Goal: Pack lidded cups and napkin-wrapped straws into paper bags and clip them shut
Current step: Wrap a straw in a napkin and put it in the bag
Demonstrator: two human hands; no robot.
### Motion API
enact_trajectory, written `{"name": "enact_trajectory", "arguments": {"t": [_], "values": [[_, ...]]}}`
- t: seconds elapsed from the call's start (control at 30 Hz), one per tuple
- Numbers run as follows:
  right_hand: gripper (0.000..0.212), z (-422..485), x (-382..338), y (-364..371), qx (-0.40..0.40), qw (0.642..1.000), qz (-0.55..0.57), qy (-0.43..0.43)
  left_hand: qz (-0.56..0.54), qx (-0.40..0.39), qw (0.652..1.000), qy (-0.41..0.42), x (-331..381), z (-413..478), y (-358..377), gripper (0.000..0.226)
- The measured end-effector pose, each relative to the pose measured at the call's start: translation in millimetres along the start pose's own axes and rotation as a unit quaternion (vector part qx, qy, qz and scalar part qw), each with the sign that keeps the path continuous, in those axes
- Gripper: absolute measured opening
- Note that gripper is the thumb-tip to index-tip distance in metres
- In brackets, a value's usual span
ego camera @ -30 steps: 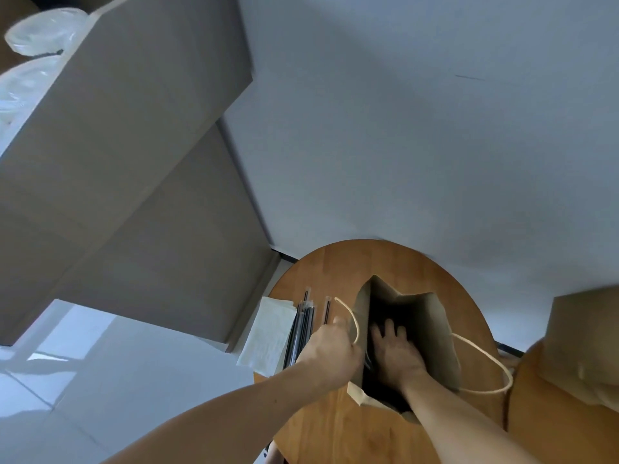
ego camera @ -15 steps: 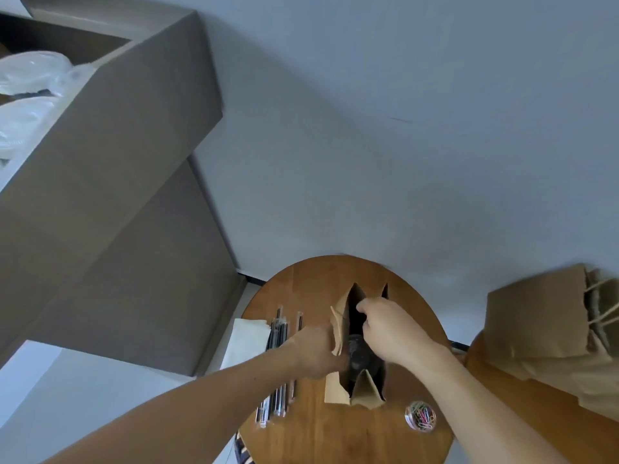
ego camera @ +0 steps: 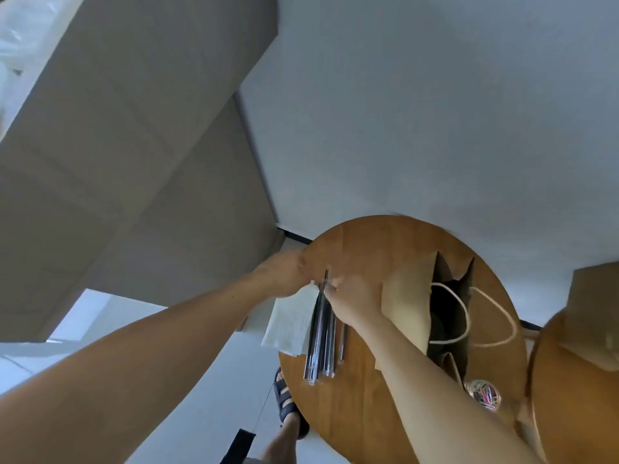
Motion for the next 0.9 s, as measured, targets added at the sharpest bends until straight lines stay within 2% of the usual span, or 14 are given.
{"name": "enact_trajectory", "arguments": {"t": [0.07,0.17,0.37,0.47,0.6,0.77,0.9], "values": [[0.03,17.3,14.8,33.7,-0.005,0.999,-0.036,0.03,-0.019,0.005,0.999,-0.049,-31.2,4.3,11.9,0.025],[0.045,39.1,35.2,76.8,-0.011,0.995,-0.062,0.078,-0.051,0.009,0.995,-0.089,-71.9,12.1,34.2,0.039],[0.048,66.5,62.4,133.5,-0.01,0.986,-0.087,0.14,-0.126,0.029,0.983,-0.13,-121.8,15.8,61.8,0.023],[0.044,70.7,66.0,147.3,0.002,0.985,-0.089,0.145,-0.106,0.036,0.983,-0.147,-136.7,17.1,64.6,0.027],[0.041,74.3,66.6,147.3,0.014,0.983,-0.107,0.152,-0.185,0.023,0.97,-0.154,-139.6,16.4,69.5,0.027],[0.032,74.9,72.1,144.1,-0.005,0.979,-0.098,0.177,-0.183,0.012,0.972,-0.149,-133.2,15.6,70.4,0.032],[0.03,73.5,67.7,139.4,-0.002,0.982,-0.101,0.158,-0.182,0.004,0.972,-0.151,-129.9,12.6,69.4,0.032]]}}
Point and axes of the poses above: each hand's wrist, its own z-axis towards the middle knuckle, its own y-axis out of the palm, x = y × z, the point moved 7 cm from there along z, towards the middle knuckle, and after that the axes turned 4 degrees about y, right-handed, at the moved point
